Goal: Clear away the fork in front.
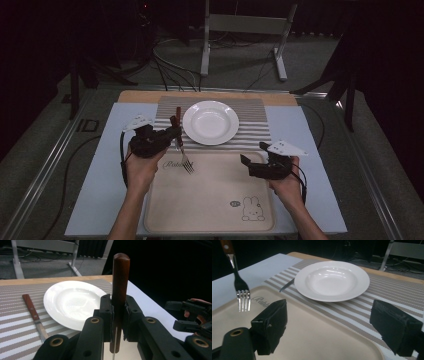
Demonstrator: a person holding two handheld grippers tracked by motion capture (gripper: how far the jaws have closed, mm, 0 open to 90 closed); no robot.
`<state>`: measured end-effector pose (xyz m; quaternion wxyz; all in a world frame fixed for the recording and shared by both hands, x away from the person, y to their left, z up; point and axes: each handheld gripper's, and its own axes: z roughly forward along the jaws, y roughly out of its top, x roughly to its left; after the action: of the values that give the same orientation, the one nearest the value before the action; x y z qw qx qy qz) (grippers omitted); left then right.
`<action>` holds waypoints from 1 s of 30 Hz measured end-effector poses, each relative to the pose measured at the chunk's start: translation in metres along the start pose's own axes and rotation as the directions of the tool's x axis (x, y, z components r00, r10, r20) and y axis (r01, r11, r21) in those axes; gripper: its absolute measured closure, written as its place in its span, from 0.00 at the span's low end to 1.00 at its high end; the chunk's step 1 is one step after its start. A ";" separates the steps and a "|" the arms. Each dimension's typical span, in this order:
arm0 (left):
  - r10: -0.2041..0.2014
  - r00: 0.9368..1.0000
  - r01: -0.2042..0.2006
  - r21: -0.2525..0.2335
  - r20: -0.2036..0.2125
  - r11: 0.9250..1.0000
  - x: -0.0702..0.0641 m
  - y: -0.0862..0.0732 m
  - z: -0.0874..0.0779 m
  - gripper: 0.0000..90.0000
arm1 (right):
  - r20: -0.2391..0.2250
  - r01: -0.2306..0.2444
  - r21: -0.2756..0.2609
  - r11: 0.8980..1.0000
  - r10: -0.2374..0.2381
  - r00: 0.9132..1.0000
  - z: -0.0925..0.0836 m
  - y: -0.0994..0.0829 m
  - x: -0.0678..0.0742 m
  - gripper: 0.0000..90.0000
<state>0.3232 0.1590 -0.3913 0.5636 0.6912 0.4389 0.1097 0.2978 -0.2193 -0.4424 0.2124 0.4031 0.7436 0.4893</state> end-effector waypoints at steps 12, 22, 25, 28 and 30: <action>0.034 0.999 -0.035 0.053 0.016 0.998 0.010 0.001 -0.013 0.89 | 0.012 -0.013 -0.012 1.000 0.013 1.000 -0.002 -0.001 -0.006 0.16; 0.046 0.998 -0.051 0.106 0.041 0.993 0.010 -0.002 -0.020 0.89 | 0.020 -0.019 -0.020 1.000 0.019 1.000 -0.005 -0.001 -0.009 0.16; 0.051 0.998 -0.056 0.128 0.043 0.990 0.009 -0.004 -0.022 0.89 | 0.023 -0.019 -0.021 1.000 0.019 1.000 -0.005 -0.001 -0.010 0.16; 0.044 0.998 -0.051 0.145 0.050 0.988 0.010 -0.007 -0.025 0.89 | 0.025 -0.017 -0.022 1.000 0.018 1.000 -0.005 -0.001 -0.010 0.17; 0.039 0.998 -0.047 0.156 0.054 0.987 0.010 -0.009 -0.027 0.89 | 0.026 -0.017 -0.023 1.000 0.018 1.000 -0.005 -0.001 -0.010 0.17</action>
<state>0.3076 0.1846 -0.3937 0.5158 0.7452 0.4168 0.0694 0.2999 -0.2307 -0.4416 0.2223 0.4136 0.7316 0.4943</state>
